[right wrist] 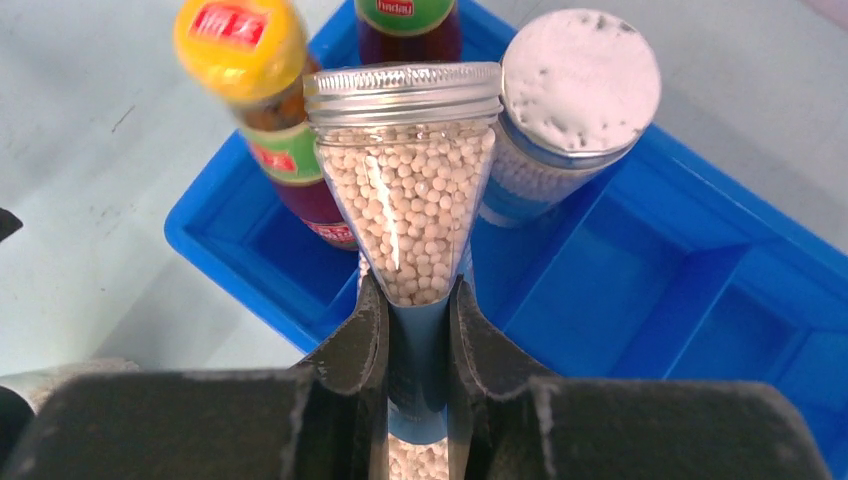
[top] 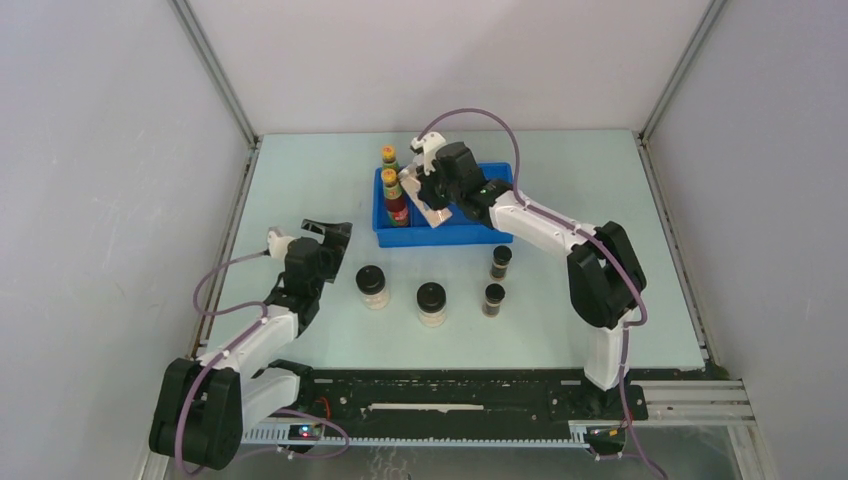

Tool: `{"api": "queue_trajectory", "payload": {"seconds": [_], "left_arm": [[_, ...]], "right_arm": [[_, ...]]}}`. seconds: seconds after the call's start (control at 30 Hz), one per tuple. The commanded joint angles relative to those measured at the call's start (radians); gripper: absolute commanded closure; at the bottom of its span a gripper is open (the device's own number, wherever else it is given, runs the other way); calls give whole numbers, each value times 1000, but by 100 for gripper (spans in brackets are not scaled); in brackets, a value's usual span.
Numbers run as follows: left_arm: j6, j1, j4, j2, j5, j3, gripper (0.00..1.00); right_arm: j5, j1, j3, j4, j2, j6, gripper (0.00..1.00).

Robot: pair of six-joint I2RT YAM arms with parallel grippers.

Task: Organize the condiment bottles
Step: Place the bottle in the storage box.

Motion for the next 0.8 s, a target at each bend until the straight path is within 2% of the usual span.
{"api": "queue_trajectory", "payload": {"seconds": [0.0,0.77], "left_arm": [[18,2,40,-2,8,55,0],[27,-22,41,6,-15,62,0]], "right_arm": [[1,6,-24,151,-85,19,100],[146,52,-341,699,-149,-24,100]]}}
